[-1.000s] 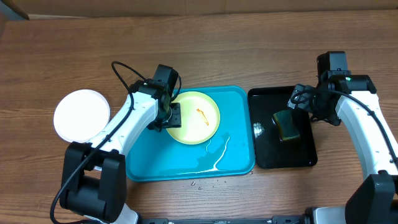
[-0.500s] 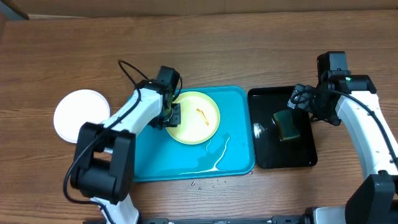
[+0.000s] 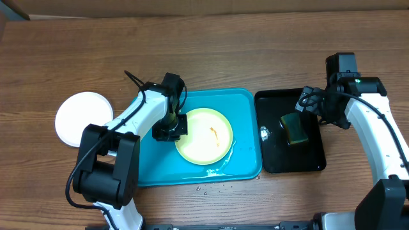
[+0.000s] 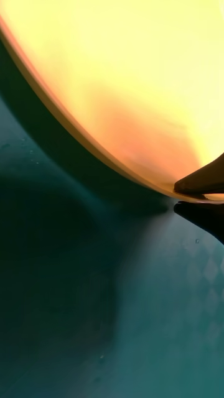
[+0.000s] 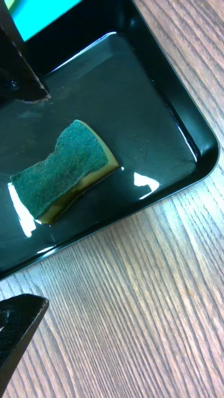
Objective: Clean dirty plates on tray and stack at the side
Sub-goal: 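Slide the yellow plate to the teal tray center with the left gripper, then grasp the sponge in the black tray and scrub it, right gripper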
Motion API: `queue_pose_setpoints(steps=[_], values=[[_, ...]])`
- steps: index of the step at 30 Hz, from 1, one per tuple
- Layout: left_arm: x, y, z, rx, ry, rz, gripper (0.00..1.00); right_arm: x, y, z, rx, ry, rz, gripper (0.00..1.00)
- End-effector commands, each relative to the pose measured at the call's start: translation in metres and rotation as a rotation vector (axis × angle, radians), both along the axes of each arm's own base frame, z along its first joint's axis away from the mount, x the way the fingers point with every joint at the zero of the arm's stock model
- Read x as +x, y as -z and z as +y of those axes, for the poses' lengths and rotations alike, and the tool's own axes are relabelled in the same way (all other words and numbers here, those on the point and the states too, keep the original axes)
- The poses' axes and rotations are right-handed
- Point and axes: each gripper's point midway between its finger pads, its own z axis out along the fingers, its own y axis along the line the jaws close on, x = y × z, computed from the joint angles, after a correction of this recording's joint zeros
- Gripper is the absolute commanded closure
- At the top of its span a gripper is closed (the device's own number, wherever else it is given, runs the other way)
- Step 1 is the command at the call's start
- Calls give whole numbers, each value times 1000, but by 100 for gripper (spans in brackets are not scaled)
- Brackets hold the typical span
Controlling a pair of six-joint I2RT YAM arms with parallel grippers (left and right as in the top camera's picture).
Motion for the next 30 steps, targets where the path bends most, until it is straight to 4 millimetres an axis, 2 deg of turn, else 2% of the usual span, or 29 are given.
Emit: queue_pose_setpoints(steps=[1, 11, 12, 13, 15, 16, 21, 24, 25, 28, 30], values=[[-4, 3, -10, -51, -84, 35, 96, 0, -1, -1, 2, 8, -7, 0], [-5, 12, -30, -108, -183, 28, 96, 0, -1, -1, 2, 8, -7, 0], [-5, 12, -31, -111, -180, 28, 92, 0, -1, -1, 2, 8, -6, 0], [-6, 12, -33, -113, -177, 27, 82, 2, -1, -1, 2, 8, -14, 0], [-5, 12, -34, -115, -175, 25, 56, 11, -3, -1, 2, 8, -50, 0], [-5, 12, -34, -116, -172, 23, 54, 15, -5, -1, 2, 8, -67, 0], [-4, 14, -33, -109, -152, 13, 76, 19, -6, 15, 90, -16, -84, 0], [-4, 17, -34, -97, -140, 1, 76, 2, -5, 46, 269, -62, -19, 0], [-5, 18, -34, -89, -134, -4, 76, 3, -8, 54, 303, -113, -30, 0], [-7, 21, -37, -91, -122, -10, 77, -11, -4, 60, 304, -132, 30, 13], [-8, 26, -40, -96, -112, -21, 77, -21, 3, 55, 221, -141, 73, 16]])
